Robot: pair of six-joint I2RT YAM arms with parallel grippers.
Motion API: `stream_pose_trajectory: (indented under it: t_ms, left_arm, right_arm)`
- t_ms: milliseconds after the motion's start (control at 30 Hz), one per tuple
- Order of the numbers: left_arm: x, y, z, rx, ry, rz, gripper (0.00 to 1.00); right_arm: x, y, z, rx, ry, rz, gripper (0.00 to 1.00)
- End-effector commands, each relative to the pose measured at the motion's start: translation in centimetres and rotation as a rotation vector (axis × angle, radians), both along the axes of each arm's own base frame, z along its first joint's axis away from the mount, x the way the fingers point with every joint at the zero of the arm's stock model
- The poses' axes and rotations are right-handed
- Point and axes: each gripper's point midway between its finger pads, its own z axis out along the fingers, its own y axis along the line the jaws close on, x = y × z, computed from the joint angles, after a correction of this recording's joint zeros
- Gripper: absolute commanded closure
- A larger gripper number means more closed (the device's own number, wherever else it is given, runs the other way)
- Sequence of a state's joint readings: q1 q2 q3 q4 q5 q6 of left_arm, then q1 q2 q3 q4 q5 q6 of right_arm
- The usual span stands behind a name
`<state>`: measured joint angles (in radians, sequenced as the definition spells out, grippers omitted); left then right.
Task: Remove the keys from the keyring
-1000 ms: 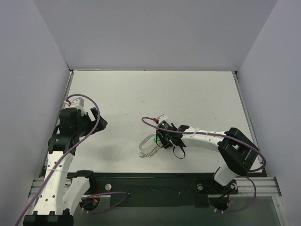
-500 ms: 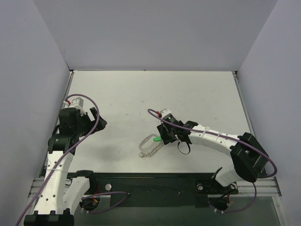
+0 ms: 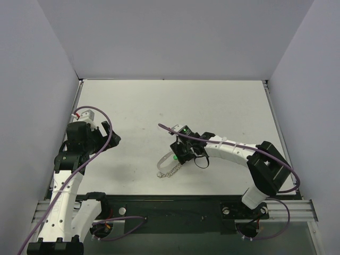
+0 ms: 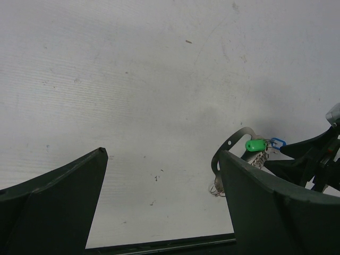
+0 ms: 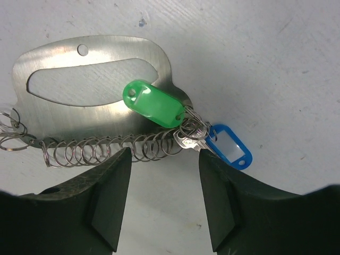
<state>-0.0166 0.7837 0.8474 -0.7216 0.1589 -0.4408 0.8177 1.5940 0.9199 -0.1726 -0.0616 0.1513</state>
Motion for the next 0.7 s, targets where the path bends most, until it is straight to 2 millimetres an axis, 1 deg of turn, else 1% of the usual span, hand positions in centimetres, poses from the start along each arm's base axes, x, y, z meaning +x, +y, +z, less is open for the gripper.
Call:
stream_pose_trajectory:
  t_ms: [0,100,133,300,400,667]
  left_arm:
    - [0.8,0.1,0.8,0.000,-0.045,0.002,0.03]
    - [0.8,0.1,0.8,0.000,-0.047,0.002,0.03]
    - [0.7,0.1,0.8,0.000,-0.045,0.000,0.03]
    - [0.8,0.1,0.8,0.001,-0.045,0.000,0.03]
    - [0.8,0.1,0.8,0.002,-0.045,0.001,0.03]
    - [0.7,0.1,0.8,0.000,-0.047,0.002,0.03]
  right_arm:
    - [0.7,1.1,0.6,0.015,0.014,0.057,0.51]
    - [1.0,1.4,0.7,0.009,0.006,0.083,0.51]
    - [0.9,1.2,0.3,-0.005,0.015,0.085,0.51]
    - [1.8,0.3,-0.3,-0.074,0.000,0.085,0.52]
    - [2.0,0.2,-0.9,-0.092,0.009,0.088,0.53]
    - [3.0,-0.5,-1.2,-0.138,-0.017,0.074,0.55]
